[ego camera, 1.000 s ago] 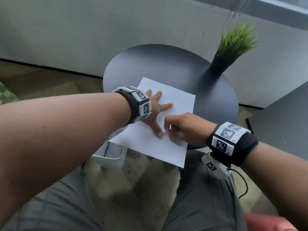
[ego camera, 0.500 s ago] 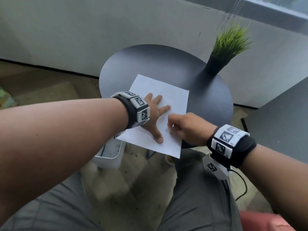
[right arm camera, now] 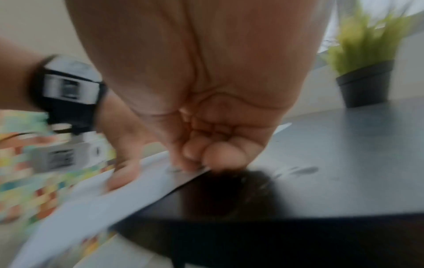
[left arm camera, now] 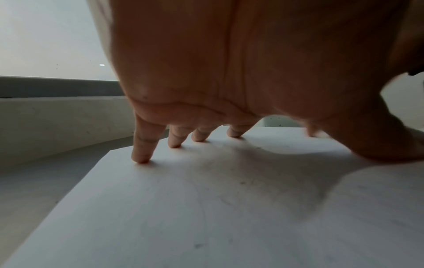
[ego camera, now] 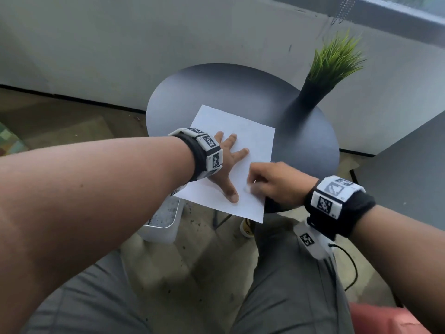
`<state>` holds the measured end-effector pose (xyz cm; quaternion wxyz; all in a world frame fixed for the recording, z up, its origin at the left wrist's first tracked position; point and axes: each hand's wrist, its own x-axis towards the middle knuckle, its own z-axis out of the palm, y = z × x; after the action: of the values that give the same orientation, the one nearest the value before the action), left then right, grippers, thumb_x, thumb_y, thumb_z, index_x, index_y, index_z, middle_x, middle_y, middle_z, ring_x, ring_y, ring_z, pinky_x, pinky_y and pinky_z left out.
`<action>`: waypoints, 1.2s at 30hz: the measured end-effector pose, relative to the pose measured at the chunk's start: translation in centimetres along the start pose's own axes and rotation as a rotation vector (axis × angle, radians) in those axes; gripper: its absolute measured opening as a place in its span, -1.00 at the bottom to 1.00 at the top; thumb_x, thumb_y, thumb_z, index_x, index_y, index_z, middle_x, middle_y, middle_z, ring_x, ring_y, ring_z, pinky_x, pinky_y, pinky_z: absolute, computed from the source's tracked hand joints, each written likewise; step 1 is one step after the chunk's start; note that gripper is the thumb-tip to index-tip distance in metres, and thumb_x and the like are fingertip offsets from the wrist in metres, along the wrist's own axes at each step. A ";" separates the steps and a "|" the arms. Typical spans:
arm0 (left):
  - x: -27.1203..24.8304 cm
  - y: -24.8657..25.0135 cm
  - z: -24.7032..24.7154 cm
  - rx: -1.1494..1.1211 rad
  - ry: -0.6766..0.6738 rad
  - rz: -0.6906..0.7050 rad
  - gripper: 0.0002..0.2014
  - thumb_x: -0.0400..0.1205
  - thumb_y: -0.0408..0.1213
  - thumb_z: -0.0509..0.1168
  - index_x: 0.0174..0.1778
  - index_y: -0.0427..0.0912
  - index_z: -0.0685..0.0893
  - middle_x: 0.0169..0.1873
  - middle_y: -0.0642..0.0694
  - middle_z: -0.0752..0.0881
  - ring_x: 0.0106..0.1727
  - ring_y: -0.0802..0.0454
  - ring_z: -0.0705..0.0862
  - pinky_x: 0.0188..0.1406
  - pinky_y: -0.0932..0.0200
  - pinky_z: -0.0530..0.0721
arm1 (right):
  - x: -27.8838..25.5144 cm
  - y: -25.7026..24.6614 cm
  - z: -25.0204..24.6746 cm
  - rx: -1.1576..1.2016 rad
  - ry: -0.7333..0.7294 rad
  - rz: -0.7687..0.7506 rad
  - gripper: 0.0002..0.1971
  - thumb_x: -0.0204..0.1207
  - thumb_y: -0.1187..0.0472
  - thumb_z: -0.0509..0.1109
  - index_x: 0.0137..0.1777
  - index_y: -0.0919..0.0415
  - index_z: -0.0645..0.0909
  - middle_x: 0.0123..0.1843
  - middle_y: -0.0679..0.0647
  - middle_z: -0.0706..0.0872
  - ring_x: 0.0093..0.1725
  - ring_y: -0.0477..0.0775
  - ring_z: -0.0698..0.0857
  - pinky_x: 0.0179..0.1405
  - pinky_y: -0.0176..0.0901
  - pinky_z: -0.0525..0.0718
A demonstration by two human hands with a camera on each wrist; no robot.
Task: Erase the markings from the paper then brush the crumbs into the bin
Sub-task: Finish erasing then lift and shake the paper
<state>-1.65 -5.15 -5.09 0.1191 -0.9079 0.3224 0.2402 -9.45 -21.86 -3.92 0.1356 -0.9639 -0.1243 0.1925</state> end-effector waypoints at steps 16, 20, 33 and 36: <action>0.2 0.3 -0.2 0.015 -0.031 -0.021 0.44 0.11 0.64 0.40 0.72 0.24 -0.35 0.73 -0.18 -0.38 0.72 -0.44 -0.28 0.61 -0.56 0.02 | -1.1 -0.8 1.5 -0.181 0.086 -0.099 -0.92 0.60 0.12 0.23 0.03 0.08 0.41 -0.14 0.11 0.66 -0.15 0.24 0.61 -0.19 0.01 0.61; 0.2 0.4 -0.3 0.019 -0.030 -0.024 0.44 0.11 0.64 0.41 0.72 0.24 -0.35 0.73 -0.17 -0.37 0.72 -0.43 -0.28 0.59 -0.57 0.01 | -0.9 0.3 0.3 -0.023 -0.036 -0.061 -0.92 0.58 0.12 0.31 0.04 -0.01 0.54 -0.10 -0.05 0.68 -0.11 0.05 0.63 -0.09 -0.14 0.59; 0.0 0.1 0.0 0.005 -0.021 -0.005 0.40 0.16 0.62 0.39 0.71 0.26 -0.37 0.73 -0.12 -0.38 0.73 -0.38 -0.31 0.56 -0.57 0.03 | 1.0 2.5 -0.6 0.053 0.204 0.258 -0.86 0.57 -0.03 0.31 -0.01 -0.01 0.49 -0.04 0.05 0.70 -0.03 0.19 0.65 0.02 0.02 0.65; 0.1 0.0 0.1 -0.002 -0.022 0.002 0.40 0.17 0.61 0.41 0.71 0.25 -0.36 0.73 -0.13 -0.39 0.72 -0.39 -0.33 0.56 -0.58 0.02 | 0.8 0.1 1.1 -0.026 0.109 0.073 -0.90 0.60 0.04 0.25 0.04 -0.01 0.46 -0.01 0.09 0.71 -0.05 0.20 0.63 -0.01 0.06 0.66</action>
<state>-1.64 -5.16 -5.23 0.1216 -0.9050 0.3217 0.2504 -9.15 -21.45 -5.18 0.1225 -0.9786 -0.0838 0.1428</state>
